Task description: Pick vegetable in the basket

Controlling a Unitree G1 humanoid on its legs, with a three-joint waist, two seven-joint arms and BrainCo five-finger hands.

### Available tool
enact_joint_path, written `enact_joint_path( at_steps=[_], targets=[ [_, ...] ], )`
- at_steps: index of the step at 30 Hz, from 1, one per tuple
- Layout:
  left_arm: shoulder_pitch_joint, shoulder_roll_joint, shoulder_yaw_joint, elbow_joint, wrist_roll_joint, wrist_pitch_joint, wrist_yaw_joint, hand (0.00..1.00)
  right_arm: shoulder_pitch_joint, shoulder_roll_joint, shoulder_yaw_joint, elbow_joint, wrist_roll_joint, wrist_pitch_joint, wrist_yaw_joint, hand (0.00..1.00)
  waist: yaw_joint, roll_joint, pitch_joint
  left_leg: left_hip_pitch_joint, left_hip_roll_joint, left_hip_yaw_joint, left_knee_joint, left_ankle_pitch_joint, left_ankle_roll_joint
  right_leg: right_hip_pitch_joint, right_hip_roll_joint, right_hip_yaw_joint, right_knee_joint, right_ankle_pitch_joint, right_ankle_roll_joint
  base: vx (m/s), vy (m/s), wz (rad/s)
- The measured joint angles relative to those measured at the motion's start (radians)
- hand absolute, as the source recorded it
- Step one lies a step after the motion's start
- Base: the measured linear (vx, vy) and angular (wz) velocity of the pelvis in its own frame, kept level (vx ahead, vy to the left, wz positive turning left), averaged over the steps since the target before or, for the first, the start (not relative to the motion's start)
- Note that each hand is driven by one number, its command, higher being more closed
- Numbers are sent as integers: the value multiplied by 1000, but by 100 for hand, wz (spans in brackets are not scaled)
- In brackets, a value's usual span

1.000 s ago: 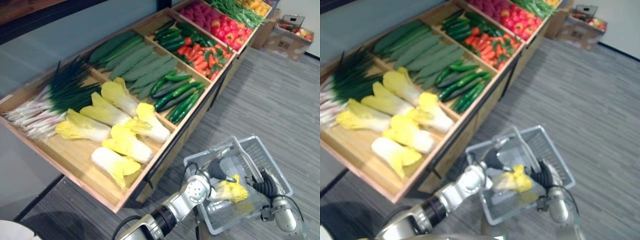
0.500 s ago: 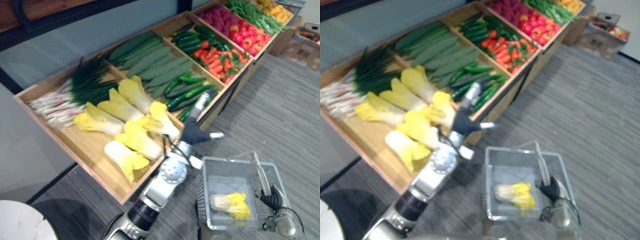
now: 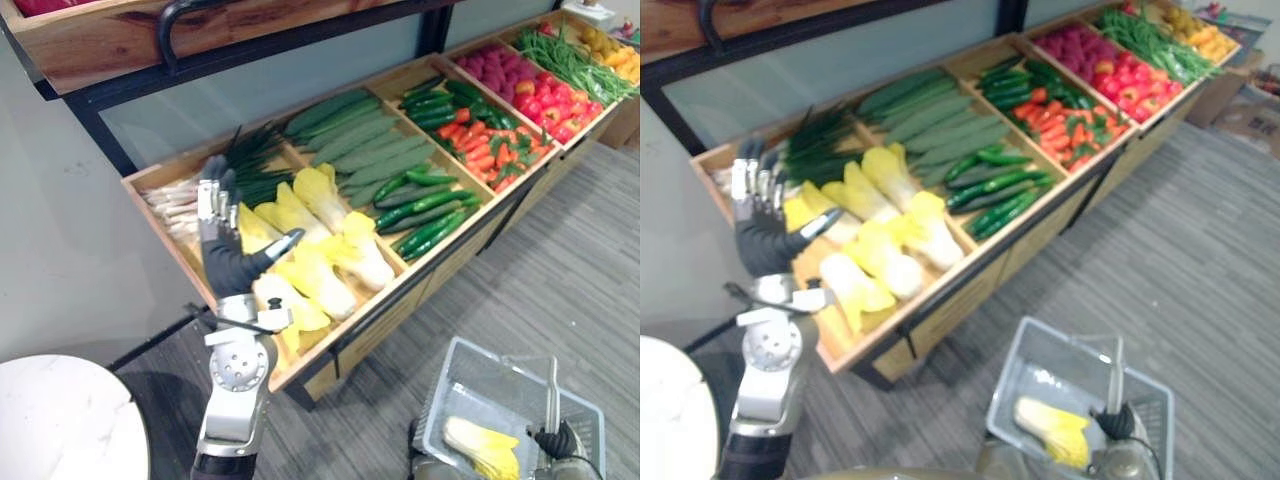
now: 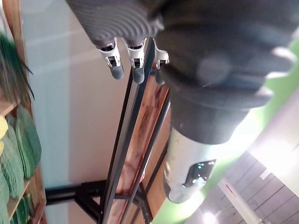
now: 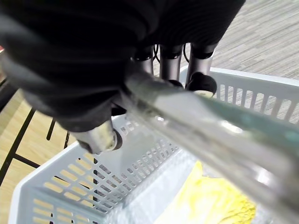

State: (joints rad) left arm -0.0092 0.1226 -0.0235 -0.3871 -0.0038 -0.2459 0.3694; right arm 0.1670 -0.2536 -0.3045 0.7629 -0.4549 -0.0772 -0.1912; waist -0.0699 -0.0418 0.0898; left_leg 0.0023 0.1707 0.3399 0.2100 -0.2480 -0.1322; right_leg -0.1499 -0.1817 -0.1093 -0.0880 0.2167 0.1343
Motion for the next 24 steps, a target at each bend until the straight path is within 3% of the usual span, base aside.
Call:
enact_joint_path(
  at_steps=[3,7,10,13,22,24],
  targets=[
    [57,-3,61,0,74,1,34,0,-1,4,-2,13,1,0,-3,100,5,0,-2,-4,0,-8,-1,3,0,1,0,-7,-1,0,-1,3,-10,9],
    [128,-55,223,81,185,14,109,0,3,28,-31,48,1,0,-19,100,18,-6,-30,-16,-2,-31,-20,19,0,1,-3,-33,-8,-2,-3,15,-21,19],
    [185,-102,346,178,222,54,162,0,4,39,-43,74,2,-1,-20,100,24,-12,-38,-16,-2,-55,-34,31,-2,20,-4,-61,-14,-7,-10,12,-19,24],
    [201,-102,423,305,262,88,205,0,3,40,-44,73,1,-1,-21,100,38,-11,-40,-16,-2,-78,-35,36,-2,34,-6,-85,-16,-9,-14,0,-27,18],
    [215,-102,545,545,262,140,219,0,0,43,-43,68,-1,0,-20,100,46,-5,-52,-16,-10,-103,-74,65,-2,34,-14,-114,-17,-12,-19,-12,-14,10],
    [212,-101,547,680,262,150,210,0,-4,43,-43,68,-1,0,-20,100,45,2,-57,-13,-12,-104,-88,73,-2,33,-14,-117,-17,-12,-19,7,-7,2]
  ],
)
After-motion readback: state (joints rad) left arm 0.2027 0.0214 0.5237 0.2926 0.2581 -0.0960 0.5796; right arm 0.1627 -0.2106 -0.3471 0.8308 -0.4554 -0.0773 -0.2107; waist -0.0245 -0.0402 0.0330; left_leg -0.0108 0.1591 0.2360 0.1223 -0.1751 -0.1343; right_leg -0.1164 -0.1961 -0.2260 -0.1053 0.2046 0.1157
